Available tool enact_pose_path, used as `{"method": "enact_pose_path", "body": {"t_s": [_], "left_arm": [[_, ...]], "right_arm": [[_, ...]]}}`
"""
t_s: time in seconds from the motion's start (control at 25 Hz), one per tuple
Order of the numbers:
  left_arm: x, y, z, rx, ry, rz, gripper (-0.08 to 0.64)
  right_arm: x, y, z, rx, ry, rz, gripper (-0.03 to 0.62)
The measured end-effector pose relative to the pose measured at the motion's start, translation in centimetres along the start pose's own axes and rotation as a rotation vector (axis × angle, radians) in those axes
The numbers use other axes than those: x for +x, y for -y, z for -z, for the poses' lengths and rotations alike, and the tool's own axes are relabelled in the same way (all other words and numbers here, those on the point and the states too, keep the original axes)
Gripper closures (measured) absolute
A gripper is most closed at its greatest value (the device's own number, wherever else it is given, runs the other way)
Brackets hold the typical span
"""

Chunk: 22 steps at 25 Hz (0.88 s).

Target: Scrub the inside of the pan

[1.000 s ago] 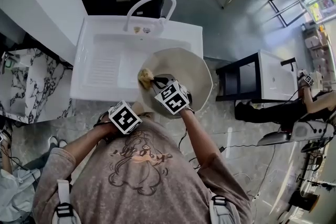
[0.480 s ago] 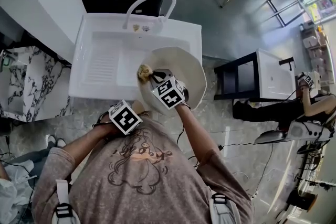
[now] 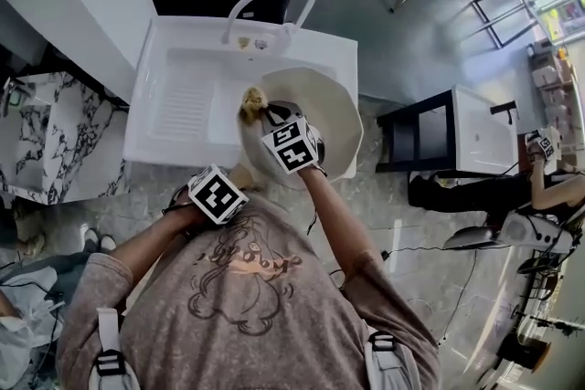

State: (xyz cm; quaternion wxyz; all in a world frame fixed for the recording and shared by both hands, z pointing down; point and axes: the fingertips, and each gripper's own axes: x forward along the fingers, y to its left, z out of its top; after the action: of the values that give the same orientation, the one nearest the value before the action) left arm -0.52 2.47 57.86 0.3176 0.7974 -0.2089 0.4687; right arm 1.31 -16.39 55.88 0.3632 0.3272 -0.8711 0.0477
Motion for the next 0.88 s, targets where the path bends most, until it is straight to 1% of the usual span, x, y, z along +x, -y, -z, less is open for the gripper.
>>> {"method": "enact_pose_path", "body": {"t_s": [0.16,0.52,0.76,0.88], "left_arm": [[0.0,0.0,-0.1,0.006,0.003,0.002,0.41],[0.0,0.5,-0.4,0.02,-0.007,0.014,0.41],[0.2,1.0,-0.5,0.024,-0.008,0.032,0.41],[0.0,0.9,-0.4,0.018,-0.017,0.033,0.41]], "right_arm": [[0.2,1.4,-0.1,-0.011,0.002,0.006,0.545],[0.4,5.6,0.6,-0.067,-0.057,0.107,0.545],[0.1,7.4,2.0,-0.041,-0.09,0.134,0.545],[-0.2,8.8,3.0,-0.03,-0.109,0.165,0.545]]}}
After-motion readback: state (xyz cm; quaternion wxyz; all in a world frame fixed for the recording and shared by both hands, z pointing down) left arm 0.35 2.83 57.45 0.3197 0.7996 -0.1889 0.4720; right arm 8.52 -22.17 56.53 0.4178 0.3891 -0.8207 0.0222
